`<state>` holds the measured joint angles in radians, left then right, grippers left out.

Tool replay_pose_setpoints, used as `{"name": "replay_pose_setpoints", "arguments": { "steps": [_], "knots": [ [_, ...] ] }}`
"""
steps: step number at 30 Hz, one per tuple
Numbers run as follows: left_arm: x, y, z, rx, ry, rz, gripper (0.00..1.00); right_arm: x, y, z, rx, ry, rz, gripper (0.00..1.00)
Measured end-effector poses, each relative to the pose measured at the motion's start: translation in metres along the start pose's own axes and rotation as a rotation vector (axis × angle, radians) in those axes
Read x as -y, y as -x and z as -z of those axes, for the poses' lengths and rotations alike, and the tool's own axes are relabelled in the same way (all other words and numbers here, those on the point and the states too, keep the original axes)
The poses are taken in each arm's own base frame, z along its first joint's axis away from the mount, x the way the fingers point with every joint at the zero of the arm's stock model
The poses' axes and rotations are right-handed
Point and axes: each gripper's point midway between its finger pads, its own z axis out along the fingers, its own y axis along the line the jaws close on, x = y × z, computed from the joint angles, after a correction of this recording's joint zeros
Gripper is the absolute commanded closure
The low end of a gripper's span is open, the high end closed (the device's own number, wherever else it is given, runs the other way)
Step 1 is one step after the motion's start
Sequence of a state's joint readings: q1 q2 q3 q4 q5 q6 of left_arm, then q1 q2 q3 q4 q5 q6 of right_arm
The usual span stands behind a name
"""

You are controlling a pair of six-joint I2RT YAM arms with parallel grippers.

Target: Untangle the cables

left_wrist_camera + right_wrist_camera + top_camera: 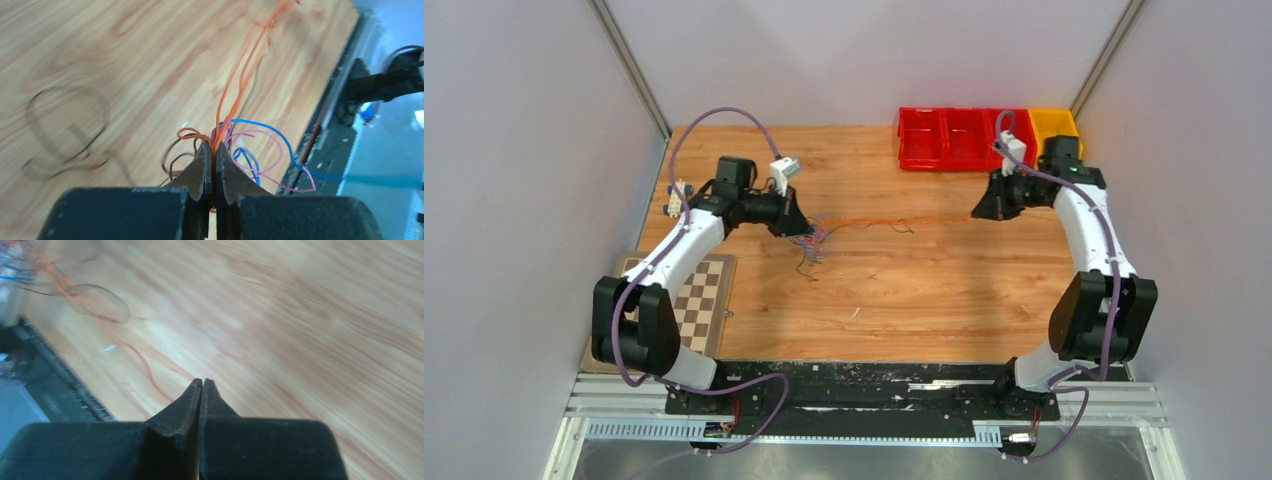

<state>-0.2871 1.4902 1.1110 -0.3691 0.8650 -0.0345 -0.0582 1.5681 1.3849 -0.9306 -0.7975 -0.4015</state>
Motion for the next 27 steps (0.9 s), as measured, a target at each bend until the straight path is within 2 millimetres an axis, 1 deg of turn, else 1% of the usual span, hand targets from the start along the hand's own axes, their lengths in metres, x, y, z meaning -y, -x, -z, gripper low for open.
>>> {"name": "replay_pose_setpoints", "arguments": {
  "steps": [3, 4, 6, 8, 10, 11, 12, 13, 14, 15, 16, 17, 18, 19, 20, 21, 22, 23, 25, 26, 27],
  "knots": [
    [-0.035, -0.01, 0.037, -0.002, 0.118, 0.021, 1.0, 0.056, -0.008, 0.037, 0.03, -0.187, -0.05, 1.0],
    [-0.047, -0.015, 0.049, -0.008, 0.157, 0.033, 1.0, 0.072, -0.013, 0.049, 0.033, -0.242, -0.065, 1.0],
    [-0.065, -0.024, 0.068, -0.017, 0.219, 0.054, 1.0, 0.095, -0.021, 0.068, 0.035, -0.327, -0.096, 1.0],
    [-0.074, -0.034, 0.08, -0.038, 0.254, 0.065, 1.0, 0.107, -0.025, 0.081, 0.035, -0.378, -0.107, 1.0],
    [-0.073, -0.04, 0.083, -0.06, 0.253, 0.057, 1.0, 0.11, -0.025, 0.085, 0.036, -0.395, -0.101, 1.0],
    [-0.07, -0.041, 0.083, -0.065, 0.246, 0.053, 1.0, 0.11, -0.024, 0.085, 0.039, -0.394, -0.096, 0.94],
    [-0.067, -0.042, 0.083, -0.067, 0.234, 0.047, 1.0, 0.107, -0.022, 0.085, 0.043, -0.383, -0.09, 0.76],
    [-0.063, -0.041, 0.083, -0.066, 0.221, 0.044, 1.0, 0.102, -0.021, 0.083, 0.049, -0.358, -0.084, 0.55],
    [-0.057, -0.04, 0.082, -0.064, 0.202, 0.04, 1.0, 0.096, -0.019, 0.081, 0.054, -0.335, -0.084, 0.32],
    [-0.052, -0.039, 0.08, -0.06, 0.186, 0.037, 1.0, 0.09, -0.016, 0.078, 0.06, -0.308, -0.081, 0.16],
    [-0.047, -0.037, 0.078, -0.057, 0.168, 0.032, 0.99, 0.081, -0.013, 0.073, 0.064, -0.271, -0.071, 0.05],
    [-0.038, -0.035, 0.073, -0.057, 0.144, 0.027, 0.97, 0.071, -0.009, 0.067, 0.066, -0.238, -0.059, 0.02],
    [-0.031, -0.033, 0.068, -0.057, 0.12, 0.023, 0.95, 0.061, -0.006, 0.06, 0.063, -0.205, -0.042, 0.0],
    [-0.02, -0.031, 0.061, -0.058, 0.091, 0.015, 0.82, 0.046, -0.001, 0.05, 0.059, -0.163, -0.014, 0.0],
    [-0.011, -0.028, 0.054, -0.057, 0.064, 0.004, 0.74, 0.033, 0.002, 0.042, 0.055, -0.127, 0.012, 0.0],
    [-0.002, -0.025, 0.046, -0.058, 0.039, -0.011, 0.6, 0.017, 0.005, 0.033, 0.047, -0.087, 0.04, 0.0],
    [0.007, -0.022, 0.04, -0.057, 0.016, -0.022, 0.53, 0.0, 0.005, 0.024, 0.037, -0.043, 0.064, 0.0],
    [0.014, -0.018, 0.034, -0.052, -0.002, -0.033, 0.41, -0.014, 0.004, 0.016, 0.027, -0.006, 0.083, 0.0],
    [0.022, -0.014, 0.026, -0.045, -0.023, -0.042, 0.31, -0.035, -0.005, 0.003, 0.0, 0.054, 0.101, 0.0],
    [0.02, -0.014, 0.025, -0.038, -0.017, -0.038, 0.29, -0.042, -0.014, -0.004, -0.021, 0.076, 0.1, 0.0],
    [0.014, -0.015, 0.026, -0.03, 0.0, -0.028, 0.28, -0.045, -0.02, -0.008, -0.037, 0.089, 0.095, 0.0]
  ]
}}
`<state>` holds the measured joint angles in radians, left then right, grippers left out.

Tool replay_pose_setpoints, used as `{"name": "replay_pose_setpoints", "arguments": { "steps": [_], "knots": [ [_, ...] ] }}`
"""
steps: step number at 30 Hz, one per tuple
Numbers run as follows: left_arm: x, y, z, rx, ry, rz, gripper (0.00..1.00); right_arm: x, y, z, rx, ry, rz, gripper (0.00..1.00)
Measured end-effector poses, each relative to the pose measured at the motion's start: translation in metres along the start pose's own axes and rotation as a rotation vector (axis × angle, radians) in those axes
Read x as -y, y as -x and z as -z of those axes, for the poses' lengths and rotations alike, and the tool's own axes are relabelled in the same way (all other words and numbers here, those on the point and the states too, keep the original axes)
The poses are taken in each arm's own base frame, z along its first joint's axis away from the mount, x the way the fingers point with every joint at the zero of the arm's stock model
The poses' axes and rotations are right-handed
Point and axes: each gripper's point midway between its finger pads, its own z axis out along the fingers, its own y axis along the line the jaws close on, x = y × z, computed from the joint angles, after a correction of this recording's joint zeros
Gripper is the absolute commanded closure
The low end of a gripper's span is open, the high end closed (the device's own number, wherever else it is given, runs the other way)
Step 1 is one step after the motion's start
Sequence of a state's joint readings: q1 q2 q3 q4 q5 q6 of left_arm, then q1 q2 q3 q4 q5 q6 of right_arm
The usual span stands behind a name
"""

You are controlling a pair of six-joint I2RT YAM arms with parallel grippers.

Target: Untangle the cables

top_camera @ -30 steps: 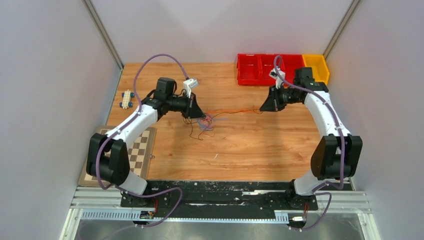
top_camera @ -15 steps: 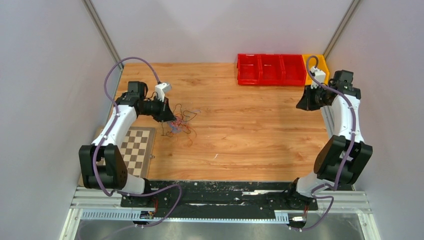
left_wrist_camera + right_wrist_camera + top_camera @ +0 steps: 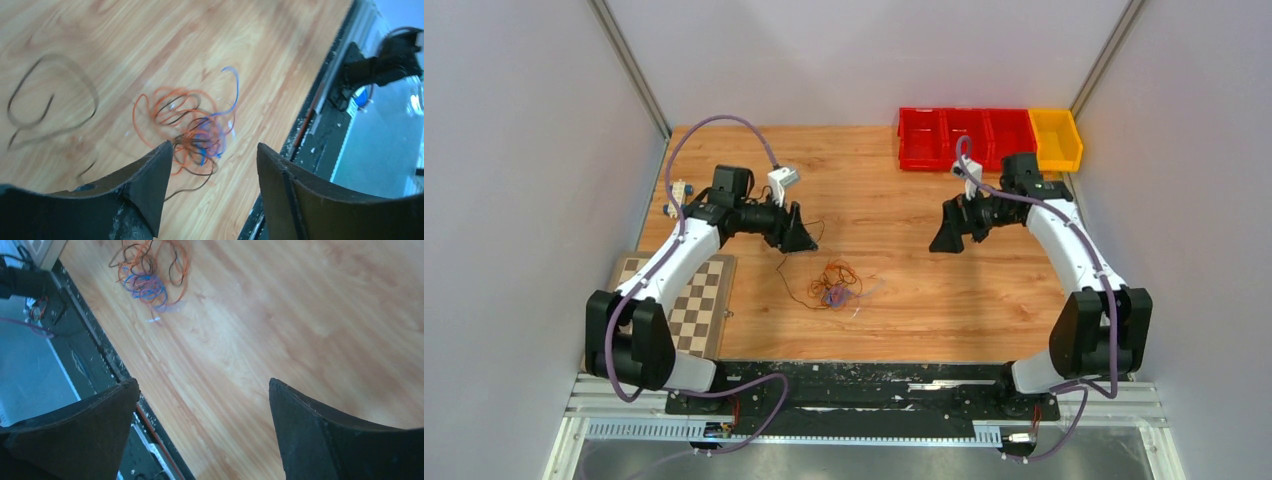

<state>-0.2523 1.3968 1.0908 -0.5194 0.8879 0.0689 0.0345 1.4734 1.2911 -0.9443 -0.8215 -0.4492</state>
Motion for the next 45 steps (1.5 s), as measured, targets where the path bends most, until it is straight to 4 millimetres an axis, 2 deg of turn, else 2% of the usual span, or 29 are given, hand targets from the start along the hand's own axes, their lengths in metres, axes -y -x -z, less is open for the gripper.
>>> {"name": "replay_pose_setpoints", "arguments": {
  "steps": [2, 4, 6, 8, 11, 15, 23, 25, 27, 30, 33, 35, 37, 38, 39, 40, 42, 45],
  "knots": [
    [-0.02, -0.014, 0.003, 0.0, 0.05, 0.062, 0.27, -0.008, -0.019, -0.015, -0.05, 0.037, -0.024, 0.0],
    [-0.038, -0.038, 0.004, -0.023, 0.093, 0.162, 0.27, -0.015, -0.037, -0.03, -0.099, 0.071, -0.05, 0.02],
    [-0.047, -0.061, 0.002, -0.04, 0.115, 0.265, 0.28, -0.024, -0.049, -0.046, -0.146, 0.107, -0.063, 0.05],
    [-0.045, -0.084, -0.004, -0.061, 0.107, 0.343, 0.29, -0.033, -0.055, -0.063, -0.181, 0.142, -0.059, 0.07],
    [-0.035, -0.105, -0.015, -0.091, 0.078, 0.397, 0.29, -0.05, -0.058, -0.093, -0.228, 0.201, -0.042, 0.1],
    [-0.027, -0.11, -0.026, -0.101, 0.047, 0.393, 0.28, -0.07, -0.057, -0.133, -0.269, 0.262, -0.01, 0.13],
    [-0.039, -0.12, -0.046, -0.119, 0.04, 0.432, 0.27, -0.1, -0.057, -0.204, -0.304, 0.346, 0.051, 0.2],
    [-0.037, -0.126, -0.053, -0.147, 0.026, 0.437, 0.26, -0.104, -0.065, -0.219, -0.324, 0.362, 0.049, 0.27],
    [-0.032, -0.135, -0.062, -0.181, 0.007, 0.441, 0.26, -0.108, -0.074, -0.228, -0.349, 0.372, 0.041, 0.4],
    [-0.026, -0.143, -0.071, -0.212, -0.014, 0.444, 0.27, -0.111, -0.082, -0.235, -0.368, 0.377, 0.03, 0.57],
    [-0.021, -0.143, -0.077, -0.216, -0.043, 0.441, 0.29, -0.111, -0.082, -0.236, -0.361, 0.378, 0.025, 0.79],
    [-0.02, -0.143, -0.08, -0.217, -0.059, 0.451, 0.34, -0.112, -0.082, -0.237, -0.355, 0.386, 0.019, 0.91],
    [-0.02, -0.142, -0.084, -0.216, -0.075, 0.473, 0.48, -0.114, -0.083, -0.236, -0.353, 0.399, 0.008, 1.0],
    [-0.021, -0.141, -0.087, -0.218, -0.078, 0.482, 0.6, -0.116, -0.083, -0.234, -0.351, 0.41, -0.001, 1.0],
    [-0.023, -0.142, -0.089, -0.221, -0.079, 0.493, 0.67, -0.118, -0.082, -0.233, -0.348, 0.419, -0.003, 1.0],
    [-0.024, -0.143, -0.091, -0.226, -0.078, 0.501, 0.8, -0.121, -0.081, -0.231, -0.344, 0.428, -0.006, 1.0],
    [-0.025, -0.143, -0.092, -0.231, -0.078, 0.514, 0.95, -0.126, -0.074, -0.225, -0.325, 0.448, -0.001, 1.0],
    [-0.022, -0.14, -0.09, -0.227, -0.092, 0.501, 1.0, -0.128, -0.062, -0.214, -0.281, 0.451, 0.014, 1.0]
  ]
}}
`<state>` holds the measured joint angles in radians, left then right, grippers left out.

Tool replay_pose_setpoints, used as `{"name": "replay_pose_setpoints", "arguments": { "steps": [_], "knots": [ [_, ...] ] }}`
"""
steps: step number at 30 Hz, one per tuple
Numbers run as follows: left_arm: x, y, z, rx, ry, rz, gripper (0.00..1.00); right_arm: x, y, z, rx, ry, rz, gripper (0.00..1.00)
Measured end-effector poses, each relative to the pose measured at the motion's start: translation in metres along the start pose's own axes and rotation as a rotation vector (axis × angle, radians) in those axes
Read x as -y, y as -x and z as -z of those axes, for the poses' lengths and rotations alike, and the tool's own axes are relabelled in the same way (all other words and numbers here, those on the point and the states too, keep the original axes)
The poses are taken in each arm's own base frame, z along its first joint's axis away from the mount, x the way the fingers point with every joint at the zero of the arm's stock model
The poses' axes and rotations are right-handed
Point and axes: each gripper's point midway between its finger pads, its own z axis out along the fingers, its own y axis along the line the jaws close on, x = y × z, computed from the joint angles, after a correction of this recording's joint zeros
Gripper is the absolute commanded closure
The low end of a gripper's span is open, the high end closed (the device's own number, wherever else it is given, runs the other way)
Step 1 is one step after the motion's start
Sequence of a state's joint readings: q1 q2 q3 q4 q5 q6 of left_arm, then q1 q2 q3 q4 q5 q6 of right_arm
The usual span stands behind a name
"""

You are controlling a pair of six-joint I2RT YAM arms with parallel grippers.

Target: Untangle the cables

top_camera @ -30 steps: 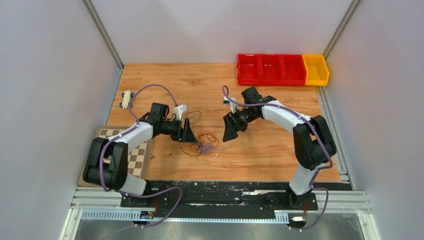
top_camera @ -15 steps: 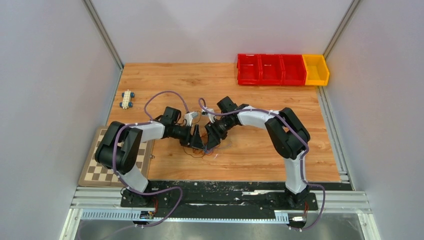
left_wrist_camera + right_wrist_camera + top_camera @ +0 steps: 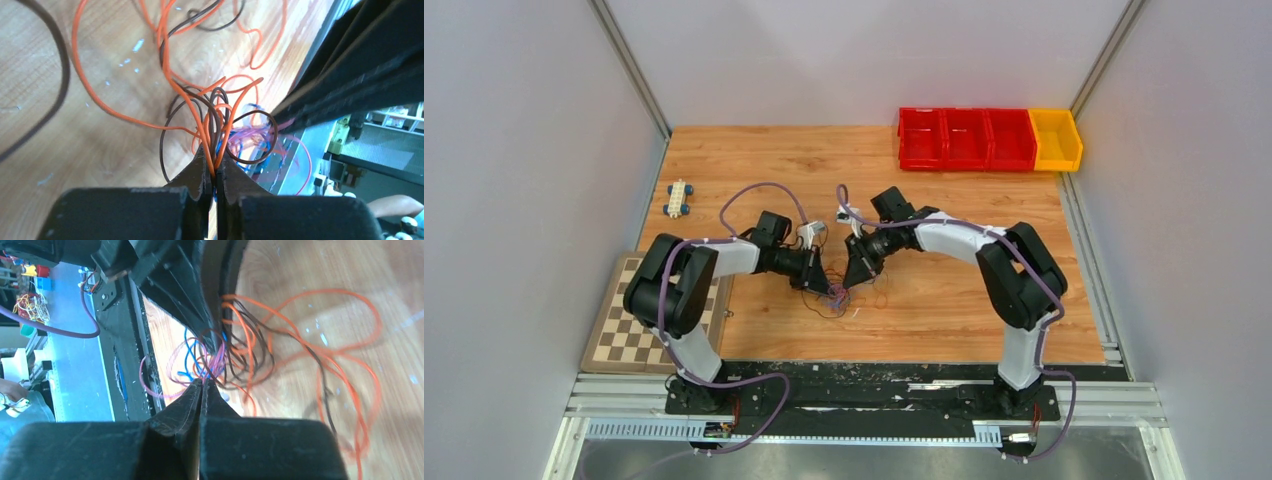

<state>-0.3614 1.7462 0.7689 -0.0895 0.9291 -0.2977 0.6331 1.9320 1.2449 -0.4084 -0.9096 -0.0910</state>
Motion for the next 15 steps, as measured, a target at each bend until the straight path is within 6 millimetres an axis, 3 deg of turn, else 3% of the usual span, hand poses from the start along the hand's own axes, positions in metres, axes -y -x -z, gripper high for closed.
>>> {"name": "replay_pose_setpoints", "arguments": {
  "steps": [4, 11, 12, 14, 15],
  "knots": [
    [0.006, 0.006, 0.02, 0.052, 0.013, -0.026, 1.0, 0.003, 0.004, 0.035, 0.064, -0.057, 0.009, 1.0],
    [-0.01, 0.019, 0.077, 0.203, 0.137, -0.012, 1.0, 0.065, -0.007, 0.133, 0.171, -0.35, -0.052, 1.0],
    [-0.008, 0.02, 0.081, 0.211, 0.14, -0.023, 1.0, 0.071, -0.012, 0.146, 0.177, -0.381, -0.068, 0.91],
    [-0.001, 0.019, 0.085, 0.214, 0.131, -0.046, 1.0, 0.073, -0.018, 0.159, 0.176, -0.389, -0.085, 0.52],
    [0.003, 0.018, 0.086, 0.214, 0.125, -0.059, 1.0, 0.071, -0.021, 0.163, 0.172, -0.389, -0.093, 0.45]
  ]
}}
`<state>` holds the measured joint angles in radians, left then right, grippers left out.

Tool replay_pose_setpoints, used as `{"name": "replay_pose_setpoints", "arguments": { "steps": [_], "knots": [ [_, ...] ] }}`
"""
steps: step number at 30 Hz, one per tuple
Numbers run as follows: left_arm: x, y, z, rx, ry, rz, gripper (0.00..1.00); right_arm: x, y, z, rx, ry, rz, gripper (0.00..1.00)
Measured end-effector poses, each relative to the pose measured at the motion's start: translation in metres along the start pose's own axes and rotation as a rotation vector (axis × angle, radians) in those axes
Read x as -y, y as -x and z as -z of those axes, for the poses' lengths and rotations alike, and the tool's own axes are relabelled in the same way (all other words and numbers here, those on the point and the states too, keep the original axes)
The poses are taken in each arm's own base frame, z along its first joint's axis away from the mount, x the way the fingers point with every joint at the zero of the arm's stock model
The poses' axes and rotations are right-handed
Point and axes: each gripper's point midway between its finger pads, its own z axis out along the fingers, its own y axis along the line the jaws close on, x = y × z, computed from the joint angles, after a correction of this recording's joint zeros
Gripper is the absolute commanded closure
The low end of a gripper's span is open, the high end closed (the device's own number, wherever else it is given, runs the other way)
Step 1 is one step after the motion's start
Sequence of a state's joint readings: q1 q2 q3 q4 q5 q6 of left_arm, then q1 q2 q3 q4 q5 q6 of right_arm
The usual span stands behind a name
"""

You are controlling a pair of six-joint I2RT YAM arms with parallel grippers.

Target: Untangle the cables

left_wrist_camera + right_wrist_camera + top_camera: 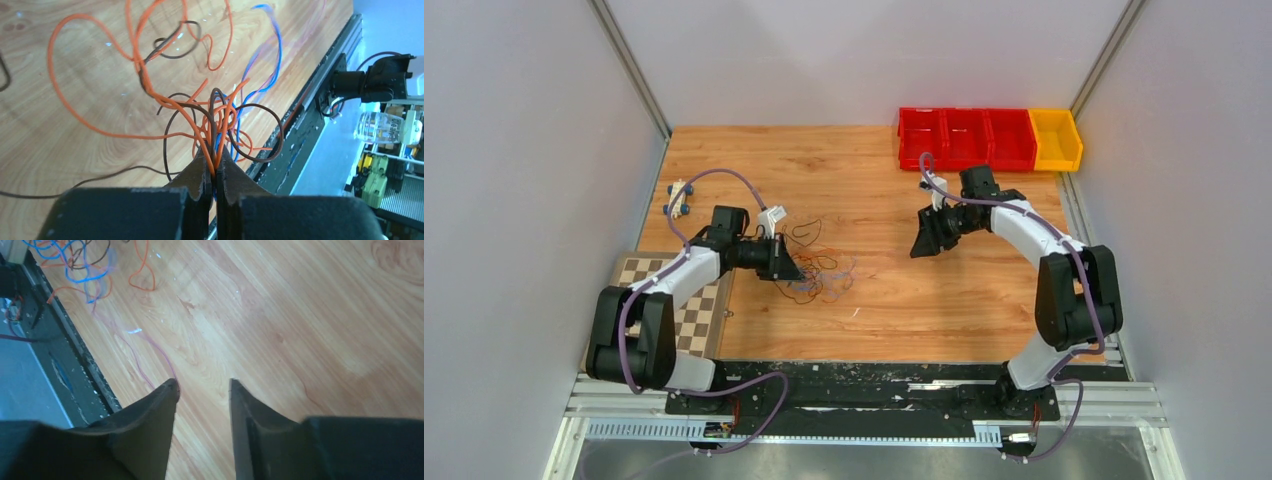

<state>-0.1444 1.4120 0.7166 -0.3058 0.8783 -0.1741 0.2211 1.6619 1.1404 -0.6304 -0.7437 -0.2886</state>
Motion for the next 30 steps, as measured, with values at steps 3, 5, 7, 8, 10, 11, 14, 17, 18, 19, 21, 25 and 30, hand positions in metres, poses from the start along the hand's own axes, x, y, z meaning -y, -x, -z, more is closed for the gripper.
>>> {"name": "replay_pose_setpoints", "arguments": {
  "steps": [3, 5, 7, 8, 10, 11, 14, 17, 18, 19, 21, 25, 30],
  "knots": [
    [0.014, 0.0, 0.001, -0.003, -0.034, -0.023, 1.0, -0.014, 0.001, 0.004, -0.007, 0.041, -0.001, 0.18],
    [0.024, 0.003, -0.002, -0.008, -0.061, -0.029, 1.0, -0.031, 0.006, -0.001, -0.013, 0.075, 0.02, 0.07],
    [0.039, 0.006, -0.006, -0.013, -0.099, -0.038, 1.0, -0.054, 0.014, -0.01, -0.02, 0.122, 0.058, 0.05],
    [0.045, 0.009, -0.008, -0.012, -0.114, -0.044, 1.0, -0.069, 0.017, -0.016, -0.024, 0.152, 0.081, 0.04],
    [0.057, 0.015, -0.011, -0.009, -0.143, -0.058, 1.0, -0.094, 0.024, -0.026, -0.032, 0.201, 0.124, 0.04],
    [0.064, 0.019, -0.013, -0.007, -0.16, -0.066, 1.0, -0.103, 0.027, -0.032, -0.035, 0.216, 0.14, 0.04],
    [0.08, 0.031, -0.018, 0.003, -0.204, -0.076, 1.0, -0.126, 0.032, -0.055, -0.053, 0.252, 0.183, 0.05],
    [0.091, 0.039, -0.018, 0.014, -0.246, -0.07, 1.0, -0.13, 0.027, -0.078, -0.082, 0.247, 0.194, 0.37],
    [0.093, 0.039, -0.017, 0.014, -0.259, -0.066, 1.0, -0.127, 0.025, -0.084, -0.091, 0.237, 0.188, 0.55],
    [0.096, 0.039, -0.017, 0.011, -0.269, -0.062, 1.0, -0.121, 0.023, -0.089, -0.101, 0.22, 0.175, 0.72],
    [0.098, 0.038, -0.014, 0.005, -0.278, -0.058, 1.0, -0.107, 0.019, -0.097, -0.113, 0.182, 0.158, 0.99],
    [0.106, 0.037, 0.002, 0.017, -0.271, -0.076, 1.0, -0.076, 0.008, -0.095, -0.12, 0.095, 0.108, 1.0],
    [0.117, 0.051, 0.043, 0.11, -0.223, -0.146, 0.93, -0.02, -0.016, -0.064, -0.112, -0.077, 0.041, 1.0]
  ]
}}
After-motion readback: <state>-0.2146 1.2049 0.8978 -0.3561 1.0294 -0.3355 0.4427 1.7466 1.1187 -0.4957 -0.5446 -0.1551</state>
